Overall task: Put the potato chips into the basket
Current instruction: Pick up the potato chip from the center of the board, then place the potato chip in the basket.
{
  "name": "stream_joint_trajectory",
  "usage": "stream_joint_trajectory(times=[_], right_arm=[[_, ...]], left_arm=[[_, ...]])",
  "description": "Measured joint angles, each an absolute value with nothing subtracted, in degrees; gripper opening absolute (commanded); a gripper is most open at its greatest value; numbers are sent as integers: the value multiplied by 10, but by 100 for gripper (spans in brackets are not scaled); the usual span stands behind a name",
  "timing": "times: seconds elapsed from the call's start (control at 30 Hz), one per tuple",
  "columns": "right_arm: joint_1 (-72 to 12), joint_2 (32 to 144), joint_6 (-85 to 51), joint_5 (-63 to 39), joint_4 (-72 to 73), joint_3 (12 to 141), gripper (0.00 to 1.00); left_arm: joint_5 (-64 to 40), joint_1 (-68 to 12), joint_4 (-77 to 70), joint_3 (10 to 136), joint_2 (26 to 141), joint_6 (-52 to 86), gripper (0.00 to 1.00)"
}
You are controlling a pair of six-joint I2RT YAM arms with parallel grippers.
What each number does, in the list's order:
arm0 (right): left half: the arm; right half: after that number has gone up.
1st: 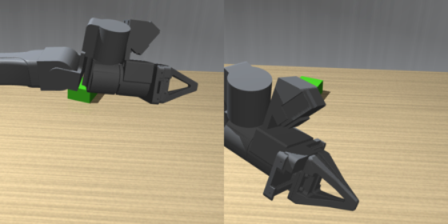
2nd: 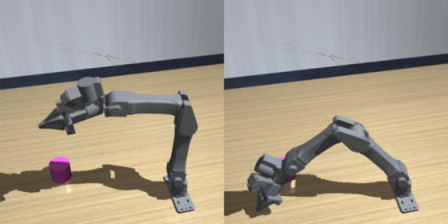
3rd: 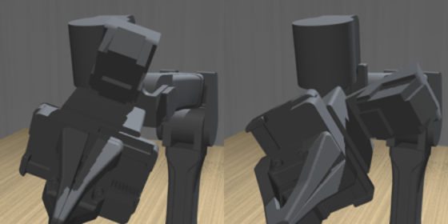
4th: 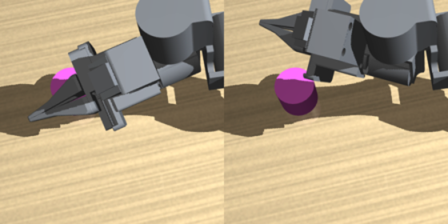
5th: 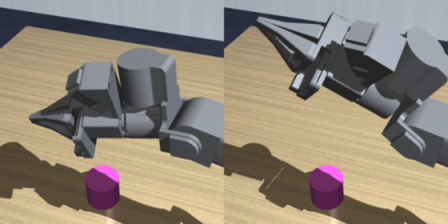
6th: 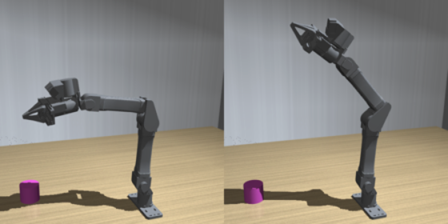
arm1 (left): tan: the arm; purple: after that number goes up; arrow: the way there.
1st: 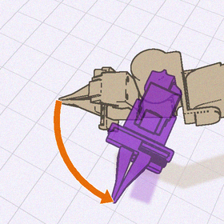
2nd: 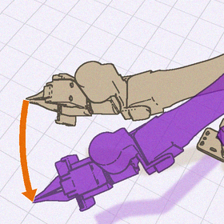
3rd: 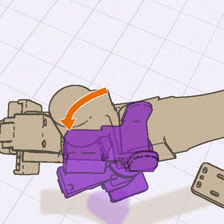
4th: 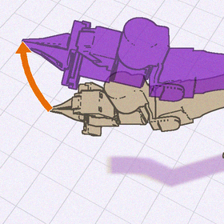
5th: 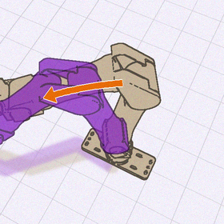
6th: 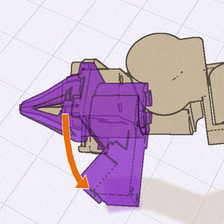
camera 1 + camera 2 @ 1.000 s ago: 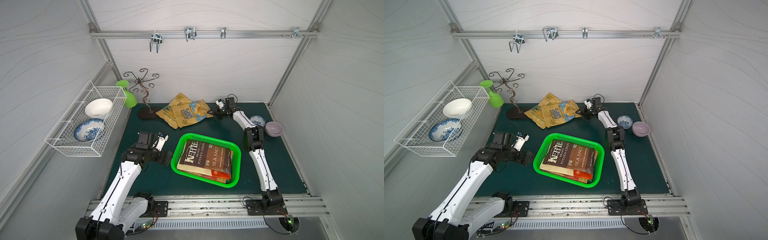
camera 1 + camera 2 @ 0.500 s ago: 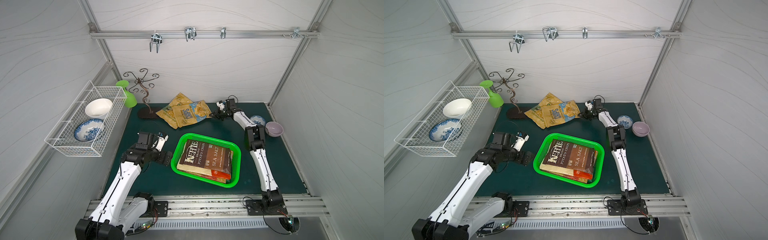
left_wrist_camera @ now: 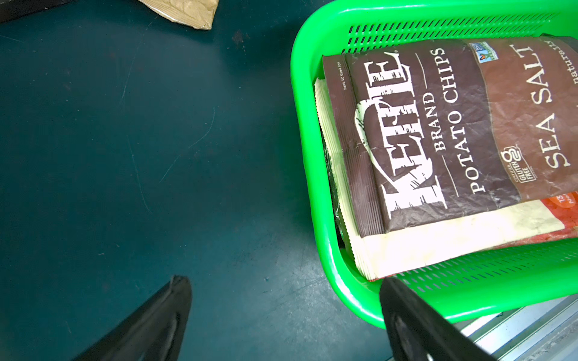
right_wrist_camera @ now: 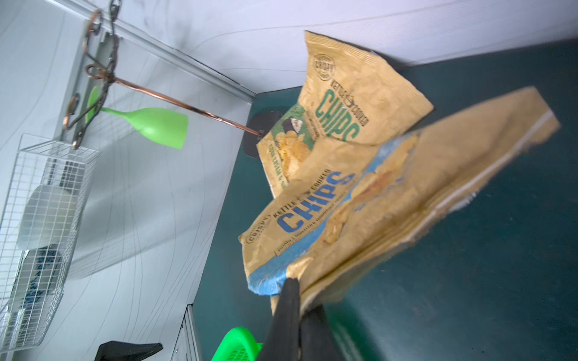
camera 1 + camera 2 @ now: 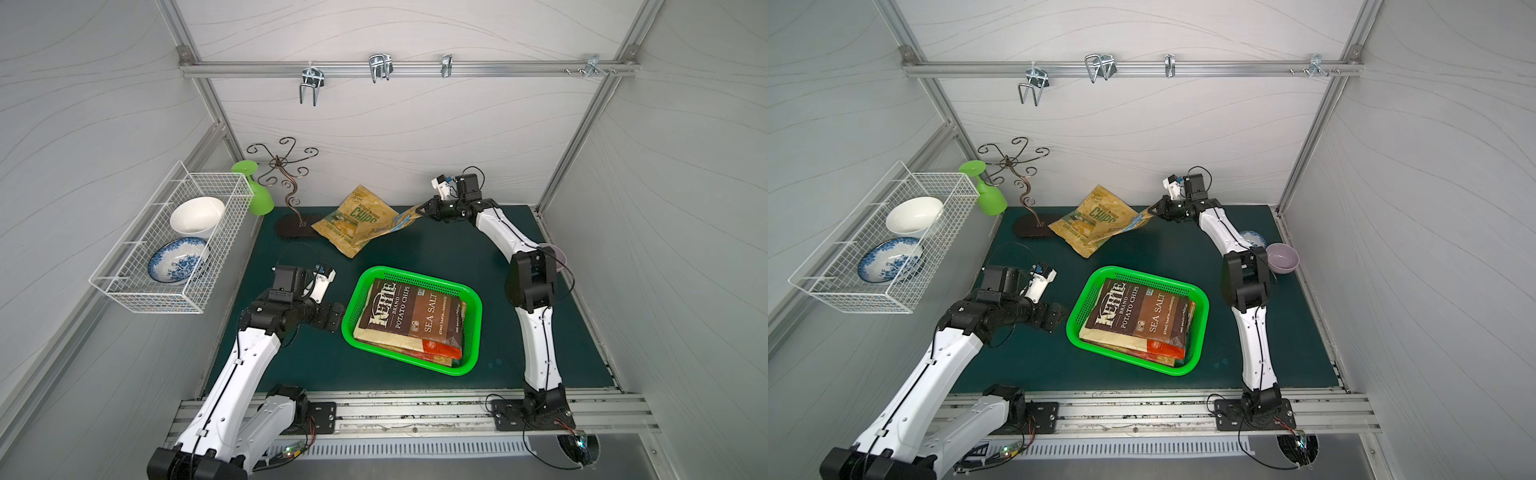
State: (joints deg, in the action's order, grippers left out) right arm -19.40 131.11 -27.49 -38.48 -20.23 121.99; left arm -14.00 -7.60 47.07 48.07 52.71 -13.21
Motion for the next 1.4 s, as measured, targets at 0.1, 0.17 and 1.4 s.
stream_joint_trajectory(times=[0.1,0.17,1.4], right_arm=[[-203,1280,-270,-368,-203,1203,0],[-207,1257,-265,-353,-206,1189,0],[-418,809,-149,-29,-236,889,0]], left_arm=[[-140,-76,471,481,527,-132,98],[-140,-76,471,481,526,-132,98],[-61,-62,465,481,530,-106,98]])
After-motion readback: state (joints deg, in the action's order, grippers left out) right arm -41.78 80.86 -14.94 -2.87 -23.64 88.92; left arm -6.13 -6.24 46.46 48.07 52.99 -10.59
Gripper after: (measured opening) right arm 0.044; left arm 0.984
